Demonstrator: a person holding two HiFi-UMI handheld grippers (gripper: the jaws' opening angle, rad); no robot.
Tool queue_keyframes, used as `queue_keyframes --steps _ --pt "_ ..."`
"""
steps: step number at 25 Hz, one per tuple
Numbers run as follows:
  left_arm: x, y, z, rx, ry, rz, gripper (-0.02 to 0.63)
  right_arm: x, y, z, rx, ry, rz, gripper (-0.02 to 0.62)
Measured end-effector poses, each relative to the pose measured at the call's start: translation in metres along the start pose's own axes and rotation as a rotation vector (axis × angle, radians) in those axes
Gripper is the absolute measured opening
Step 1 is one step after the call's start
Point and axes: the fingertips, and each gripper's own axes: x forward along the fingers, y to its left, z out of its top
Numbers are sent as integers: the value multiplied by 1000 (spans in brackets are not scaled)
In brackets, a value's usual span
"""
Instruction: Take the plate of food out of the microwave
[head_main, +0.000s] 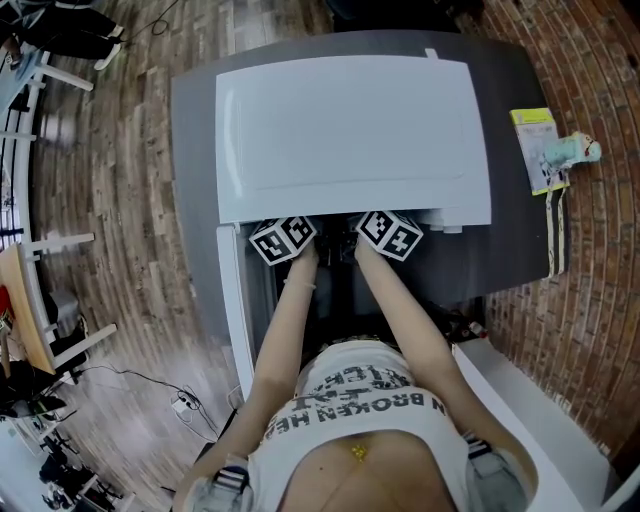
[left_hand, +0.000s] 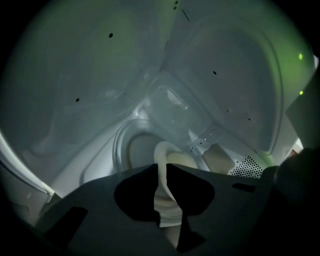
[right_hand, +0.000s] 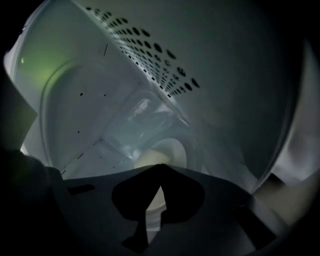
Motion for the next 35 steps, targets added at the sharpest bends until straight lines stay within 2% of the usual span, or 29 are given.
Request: queue_keyframes --steps 7,10,14,17,20,23,27,30,33,35 --pt "-10 3 -2 60 8 -3 58 -2 2 -2 -82 20 33 8" --pt "-20 5 -1 49 -8 -9 58 -3 5 -7 -108 38 63 8" --pt "-20 -1 -3 88 -2 -47 67 -8 9 -12 -196 57 99 8" --pt "-25 -3 0 185 8 -52 67 -17 15 -15 -305 45 111 9" --pt "-30 -2 3 321 31 -45 67 -25 22 -19 -419 21 109 9" --pt "-30 -5 1 473 80 -42 67 -32 19 -23 -457 2 71 9" --pt "-27 -10 13 554 84 -52 75 -39 15 -21 -446 -43 31 17" --pt "-18 -18 17 646 94 -55 94 -40 5 -17 -363 -74 22 86" --pt "-3 -26 18 766 71 -60 121 -43 -3 -14 -320 -96 38 108" --pt "4 -25 19 796 60 -61 154 -45 -3 -13 -305 -115 59 131"
